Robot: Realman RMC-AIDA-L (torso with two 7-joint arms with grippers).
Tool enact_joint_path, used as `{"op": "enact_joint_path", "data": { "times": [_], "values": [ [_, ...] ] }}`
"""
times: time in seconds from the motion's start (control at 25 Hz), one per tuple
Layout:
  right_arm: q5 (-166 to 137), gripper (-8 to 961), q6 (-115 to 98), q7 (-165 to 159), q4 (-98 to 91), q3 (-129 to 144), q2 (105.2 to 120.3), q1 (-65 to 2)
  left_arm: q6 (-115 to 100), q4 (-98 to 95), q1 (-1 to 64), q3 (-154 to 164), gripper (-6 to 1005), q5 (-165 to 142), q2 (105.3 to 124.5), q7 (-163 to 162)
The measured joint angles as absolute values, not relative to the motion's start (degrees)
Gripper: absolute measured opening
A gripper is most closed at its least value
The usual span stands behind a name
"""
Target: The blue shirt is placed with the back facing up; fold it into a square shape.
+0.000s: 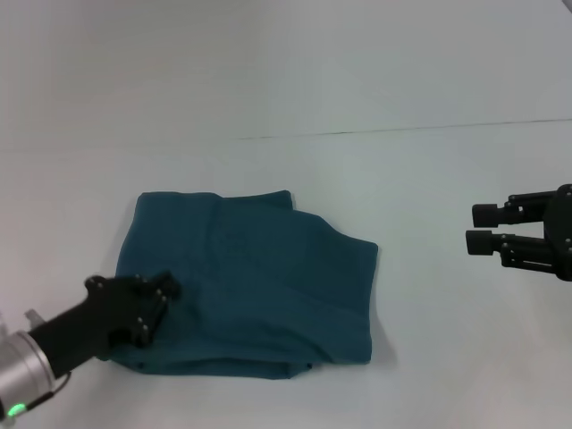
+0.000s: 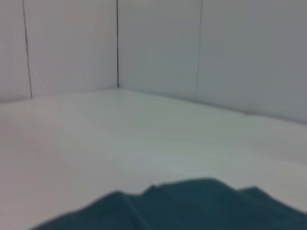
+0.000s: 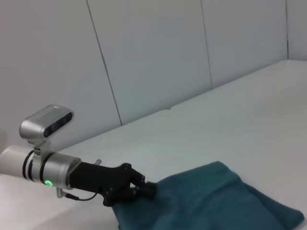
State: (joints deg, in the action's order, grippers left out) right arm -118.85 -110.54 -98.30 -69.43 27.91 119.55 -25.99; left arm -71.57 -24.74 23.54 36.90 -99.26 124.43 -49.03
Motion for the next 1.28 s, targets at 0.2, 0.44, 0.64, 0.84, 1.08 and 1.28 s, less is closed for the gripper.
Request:
{"op": "enact_joint_path", "data": {
  "times": [0.2, 0.44, 0.64, 0.84, 1.08, 1.28],
  "values": [
    [-115.47, 424, -110.61, -98.44, -69.74, 27.69, 119.41, -25.61, -82.22, -29.09, 21.94, 32.1, 84, -97.9, 124.21, -53.33],
    [-114.14, 426, -112.24, -98.44, -69.95, 30.21, 119.48, -26.25, -97.89, -40.14, 20.02, 31.36, 89, -100.7, 123.05, -70.52],
    [-113.99, 425, -113.64, -99.14, -70.07, 37.59, 119.5, -26.13, -107.95, -44.97, 20.49, 31.39, 149, -107.83, 121.14, -82.56],
    [-114.36, 464, -113.63, -100.53, -70.26, 44.76, 119.24, -25.12, -113.57, -49.18, 20.9, 31.44, 306, -116.63, 120.51, -90.55],
    [-114.64, 694, -113.55, -100.59, -69.72, 47.44, 119.66, -24.12, -115.22, -51.51, 20.67, 31.24, 531, -120.36, 120.06, -92.4],
    [-115.42, 833, -113.11, -100.58, -67.76, 47.41, 119.69, -24.08, -115.98, -50.95, 22.44, 31.01, 693, -123.2, 119.25, -93.69]
  ]
}}
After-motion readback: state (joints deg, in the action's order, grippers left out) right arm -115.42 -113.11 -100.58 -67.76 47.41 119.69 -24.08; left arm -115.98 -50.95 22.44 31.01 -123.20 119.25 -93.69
